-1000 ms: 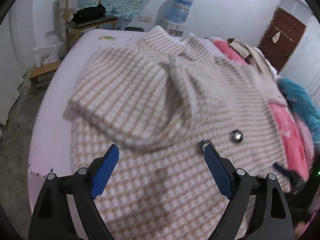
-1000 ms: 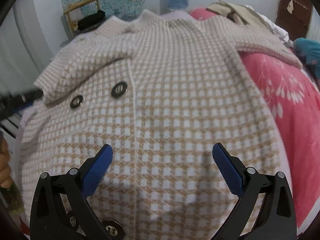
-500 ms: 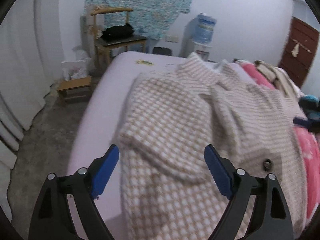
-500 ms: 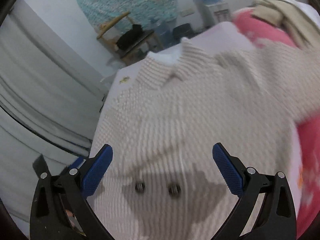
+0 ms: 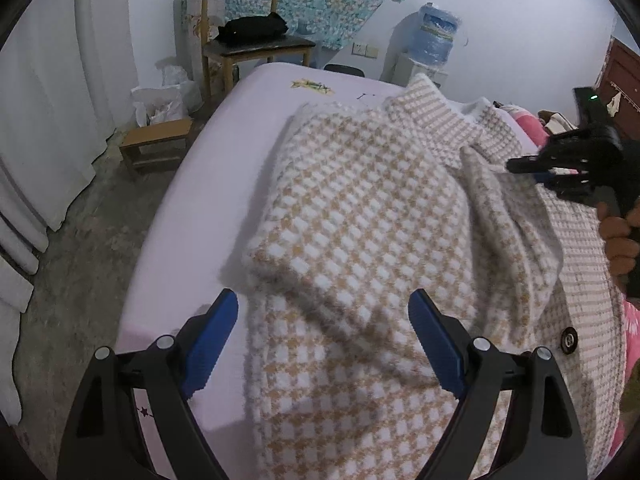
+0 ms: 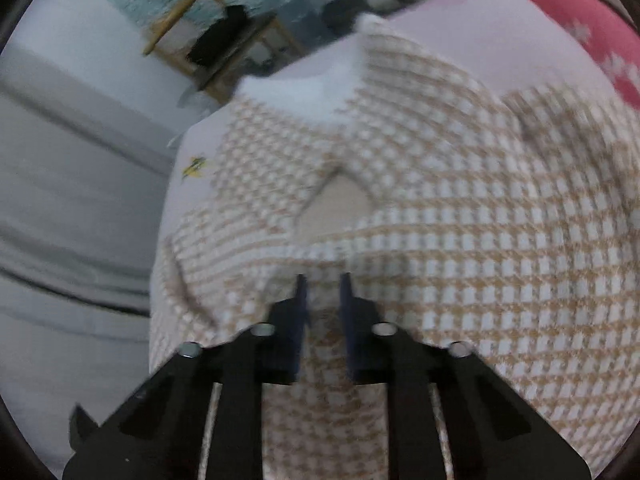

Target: Fold large clothes

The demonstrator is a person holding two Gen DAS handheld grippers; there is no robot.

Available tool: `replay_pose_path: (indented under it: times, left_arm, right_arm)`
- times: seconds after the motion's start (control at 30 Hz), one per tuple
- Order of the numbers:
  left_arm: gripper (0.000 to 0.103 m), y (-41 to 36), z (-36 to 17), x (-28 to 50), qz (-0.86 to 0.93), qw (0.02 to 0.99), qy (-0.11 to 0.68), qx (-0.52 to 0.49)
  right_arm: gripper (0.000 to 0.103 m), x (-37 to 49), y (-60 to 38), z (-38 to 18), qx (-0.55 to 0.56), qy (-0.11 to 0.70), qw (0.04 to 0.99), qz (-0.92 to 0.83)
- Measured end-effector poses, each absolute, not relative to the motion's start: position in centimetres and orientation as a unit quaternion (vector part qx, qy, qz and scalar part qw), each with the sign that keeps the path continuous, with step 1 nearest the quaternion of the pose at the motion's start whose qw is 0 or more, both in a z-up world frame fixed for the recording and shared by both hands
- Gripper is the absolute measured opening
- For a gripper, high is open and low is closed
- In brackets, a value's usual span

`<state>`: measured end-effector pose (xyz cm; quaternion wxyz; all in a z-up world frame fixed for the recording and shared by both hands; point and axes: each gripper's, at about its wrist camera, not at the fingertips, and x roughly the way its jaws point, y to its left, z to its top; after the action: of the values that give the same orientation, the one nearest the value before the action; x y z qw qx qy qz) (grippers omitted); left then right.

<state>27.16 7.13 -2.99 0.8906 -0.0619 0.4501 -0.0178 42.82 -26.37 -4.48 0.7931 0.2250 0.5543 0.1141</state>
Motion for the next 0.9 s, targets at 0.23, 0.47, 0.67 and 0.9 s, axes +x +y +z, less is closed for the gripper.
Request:
replay_pose_path:
  times: [0.23, 0.47, 0.67, 0.9]
  left_arm:
    - [0.085, 7.7, -3.4, 27.0, -0.014, 0.89, 0.45, -0.074]
    - [0.085, 8.5, -2.8, 26.5, -0.015, 0.896, 0.436, -0.081]
    - [0.085, 8.3, -2.7, 26.4, -0.018, 0.896, 0.436, -0.079]
    - [0.085, 7.7, -3.0, 26.4, -0.018, 0.893, 0.444, -0.073]
  right_arm:
    - [0.006, 37.7, -26.0, 1.4, 0.217, 0.477, 0.818, 0.237]
    - [0.009, 24.2, -28.2, 6.3, 0.147, 0.424, 0.827, 0.338]
    - [0.06, 16.2, -31.6, 3.2, 0.157, 0.46, 0.836, 0.254]
    - [0.072, 13.8, -33.7, 0.0, 0.307, 0.488, 0.799, 0.173]
